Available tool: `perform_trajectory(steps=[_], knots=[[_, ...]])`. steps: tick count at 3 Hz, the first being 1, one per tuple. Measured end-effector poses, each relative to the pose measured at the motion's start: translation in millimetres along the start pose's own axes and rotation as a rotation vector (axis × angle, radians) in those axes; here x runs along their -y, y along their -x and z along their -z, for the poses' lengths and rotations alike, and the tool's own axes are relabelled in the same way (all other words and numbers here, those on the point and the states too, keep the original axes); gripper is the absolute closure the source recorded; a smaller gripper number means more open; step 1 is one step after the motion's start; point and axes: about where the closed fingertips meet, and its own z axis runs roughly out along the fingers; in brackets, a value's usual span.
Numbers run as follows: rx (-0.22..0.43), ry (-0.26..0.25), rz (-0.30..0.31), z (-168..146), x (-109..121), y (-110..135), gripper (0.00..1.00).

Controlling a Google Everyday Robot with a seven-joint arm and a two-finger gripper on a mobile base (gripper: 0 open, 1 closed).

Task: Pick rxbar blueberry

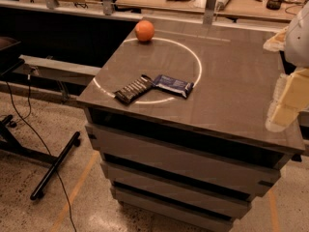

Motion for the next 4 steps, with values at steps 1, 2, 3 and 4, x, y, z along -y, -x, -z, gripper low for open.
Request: perform_trajectory(steps=[1, 2, 3, 4], knots=[[0.0, 0.0, 0.0, 0.0, 0.0, 0.0, 0.0], [0.095, 0.024, 0.003, -35.4, 33.5, 36.4, 0.0], [0.139, 0.038, 0.0, -59.6, 53.8, 58.0, 0.0], [0.174, 0.069, -0.055, -92.3, 75.7, 74.7, 0.0]])
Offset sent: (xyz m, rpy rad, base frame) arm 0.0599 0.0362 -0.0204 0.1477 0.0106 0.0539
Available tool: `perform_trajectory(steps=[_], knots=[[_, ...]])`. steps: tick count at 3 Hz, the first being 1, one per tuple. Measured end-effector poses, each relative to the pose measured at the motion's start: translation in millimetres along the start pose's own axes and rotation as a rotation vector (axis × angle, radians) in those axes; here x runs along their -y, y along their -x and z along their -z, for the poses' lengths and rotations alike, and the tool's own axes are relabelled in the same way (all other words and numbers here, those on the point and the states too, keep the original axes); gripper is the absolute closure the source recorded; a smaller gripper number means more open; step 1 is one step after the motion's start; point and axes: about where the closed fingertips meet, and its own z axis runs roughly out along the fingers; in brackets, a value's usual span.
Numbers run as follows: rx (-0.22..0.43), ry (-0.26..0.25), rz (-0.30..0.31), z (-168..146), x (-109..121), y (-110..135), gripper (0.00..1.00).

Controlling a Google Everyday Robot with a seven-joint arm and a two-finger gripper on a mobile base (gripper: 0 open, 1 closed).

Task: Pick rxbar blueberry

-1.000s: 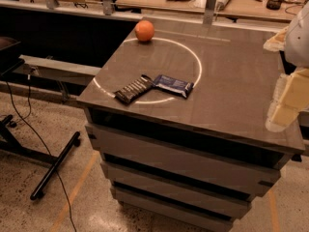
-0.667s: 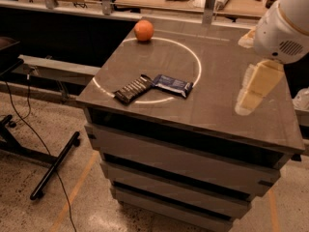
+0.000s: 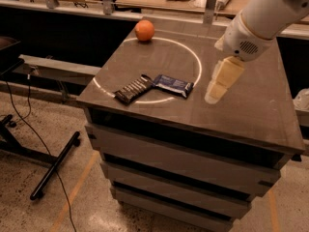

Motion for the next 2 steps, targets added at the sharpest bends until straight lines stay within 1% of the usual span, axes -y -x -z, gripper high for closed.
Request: perform_trajectory(steps=[1, 2], knots=[[0.01, 0.039, -0.074, -33.3, 15.7, 3.8, 0.0], [0.023, 0.053, -0.144, -62.6, 24.3, 3.8, 0.0]])
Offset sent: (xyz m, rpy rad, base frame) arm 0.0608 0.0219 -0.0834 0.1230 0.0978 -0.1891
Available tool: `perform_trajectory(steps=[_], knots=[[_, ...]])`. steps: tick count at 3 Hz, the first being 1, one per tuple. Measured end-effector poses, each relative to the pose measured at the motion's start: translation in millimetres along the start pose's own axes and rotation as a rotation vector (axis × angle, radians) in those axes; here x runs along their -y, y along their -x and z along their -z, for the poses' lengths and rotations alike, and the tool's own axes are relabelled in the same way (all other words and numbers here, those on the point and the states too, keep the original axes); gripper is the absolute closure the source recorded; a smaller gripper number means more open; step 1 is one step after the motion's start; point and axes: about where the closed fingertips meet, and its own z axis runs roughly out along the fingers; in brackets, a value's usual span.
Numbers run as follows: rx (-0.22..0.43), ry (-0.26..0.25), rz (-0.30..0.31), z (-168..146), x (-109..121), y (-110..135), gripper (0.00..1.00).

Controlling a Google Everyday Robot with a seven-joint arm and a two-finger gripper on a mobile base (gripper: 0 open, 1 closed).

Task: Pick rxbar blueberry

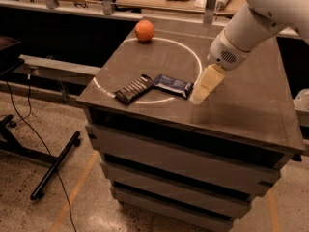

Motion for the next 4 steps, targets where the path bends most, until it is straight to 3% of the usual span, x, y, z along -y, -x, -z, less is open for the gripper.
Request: perform_trajectory(steps=[1, 2, 3, 4], knots=[[0.043, -0.002, -0.027, -20.1, 1.6, 4.2, 0.0], [0.097, 0.001, -0.026, -37.9, -1.9, 15.9, 0.13], [0.118, 0.012, -0.024, -49.2, -6.6, 26.1, 0.34], [0.118, 0.029, -0.028, -62.6, -11.1, 35.4, 0.67]])
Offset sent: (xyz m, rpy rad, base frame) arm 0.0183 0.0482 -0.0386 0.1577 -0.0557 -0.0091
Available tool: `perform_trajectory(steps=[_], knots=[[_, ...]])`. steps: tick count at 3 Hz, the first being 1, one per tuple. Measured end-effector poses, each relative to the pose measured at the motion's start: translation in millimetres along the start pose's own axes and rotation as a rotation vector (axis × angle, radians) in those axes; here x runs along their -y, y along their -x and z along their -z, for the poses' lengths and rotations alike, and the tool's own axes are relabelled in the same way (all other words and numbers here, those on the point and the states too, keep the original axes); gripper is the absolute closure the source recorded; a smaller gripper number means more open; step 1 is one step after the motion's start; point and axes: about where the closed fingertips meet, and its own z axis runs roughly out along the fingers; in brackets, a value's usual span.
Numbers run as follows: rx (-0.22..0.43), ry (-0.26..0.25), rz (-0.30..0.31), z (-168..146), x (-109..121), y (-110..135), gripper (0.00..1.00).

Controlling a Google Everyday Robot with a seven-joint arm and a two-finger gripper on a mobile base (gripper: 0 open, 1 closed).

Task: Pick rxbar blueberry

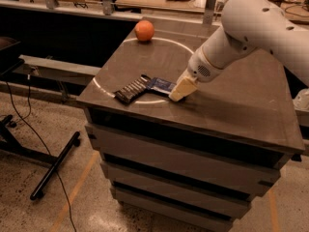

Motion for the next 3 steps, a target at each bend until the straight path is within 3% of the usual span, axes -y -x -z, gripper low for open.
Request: perform_trajectory(steps=[1, 2, 3], knots=[[-0.001, 0.002, -0.001, 1.7, -0.2, 2.1, 0.9], [-0.001, 0.002, -0.001, 1.9, -0.1, 2.2, 1.0], [0.036, -0.047, -0.002, 42.9, 18.3, 5.8, 1.0]])
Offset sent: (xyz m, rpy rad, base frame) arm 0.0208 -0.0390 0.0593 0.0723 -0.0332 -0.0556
